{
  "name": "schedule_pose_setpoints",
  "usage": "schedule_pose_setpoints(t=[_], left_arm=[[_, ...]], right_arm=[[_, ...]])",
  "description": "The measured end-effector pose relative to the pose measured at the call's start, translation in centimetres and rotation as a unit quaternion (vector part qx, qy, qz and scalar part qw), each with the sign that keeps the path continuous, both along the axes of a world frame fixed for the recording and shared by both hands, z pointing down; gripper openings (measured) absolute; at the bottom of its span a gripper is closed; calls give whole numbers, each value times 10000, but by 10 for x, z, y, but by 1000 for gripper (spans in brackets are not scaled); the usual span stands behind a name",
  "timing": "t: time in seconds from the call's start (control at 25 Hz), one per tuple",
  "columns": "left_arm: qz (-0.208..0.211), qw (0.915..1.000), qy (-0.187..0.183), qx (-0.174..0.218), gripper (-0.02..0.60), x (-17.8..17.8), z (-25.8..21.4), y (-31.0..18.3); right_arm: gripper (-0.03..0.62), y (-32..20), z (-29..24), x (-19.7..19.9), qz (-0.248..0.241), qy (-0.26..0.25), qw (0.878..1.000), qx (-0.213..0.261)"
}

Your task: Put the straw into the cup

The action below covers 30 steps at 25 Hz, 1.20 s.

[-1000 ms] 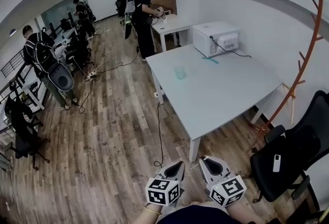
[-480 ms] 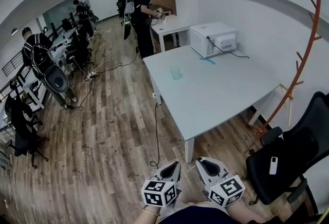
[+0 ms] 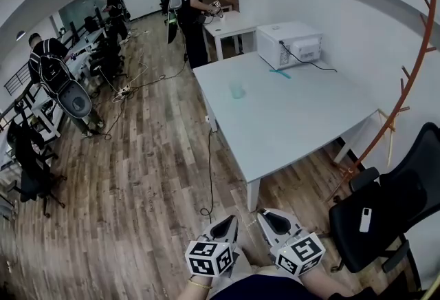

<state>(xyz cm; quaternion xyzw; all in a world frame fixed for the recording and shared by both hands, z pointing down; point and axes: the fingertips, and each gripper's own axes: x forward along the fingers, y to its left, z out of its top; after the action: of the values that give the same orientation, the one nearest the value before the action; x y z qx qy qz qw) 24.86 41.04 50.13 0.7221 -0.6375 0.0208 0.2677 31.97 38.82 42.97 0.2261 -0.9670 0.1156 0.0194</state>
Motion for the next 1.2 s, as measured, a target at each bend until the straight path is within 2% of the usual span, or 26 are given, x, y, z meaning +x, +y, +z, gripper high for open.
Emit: schedule_pose_setpoints(t=[0.24, 0.48, 1.2], left_arm=[[50, 10000, 31, 39, 20, -8, 7, -17], [160, 9999, -2, 50, 20, -34, 4, -46], [450, 9990, -10, -30, 20, -173, -11, -118]], right_arm=[[43, -18, 8, -8, 57, 25, 10000, -9], [43, -47, 4, -34, 204, -59, 9998, 6], [43, -122, -6, -167, 566, -24, 9983, -156]])
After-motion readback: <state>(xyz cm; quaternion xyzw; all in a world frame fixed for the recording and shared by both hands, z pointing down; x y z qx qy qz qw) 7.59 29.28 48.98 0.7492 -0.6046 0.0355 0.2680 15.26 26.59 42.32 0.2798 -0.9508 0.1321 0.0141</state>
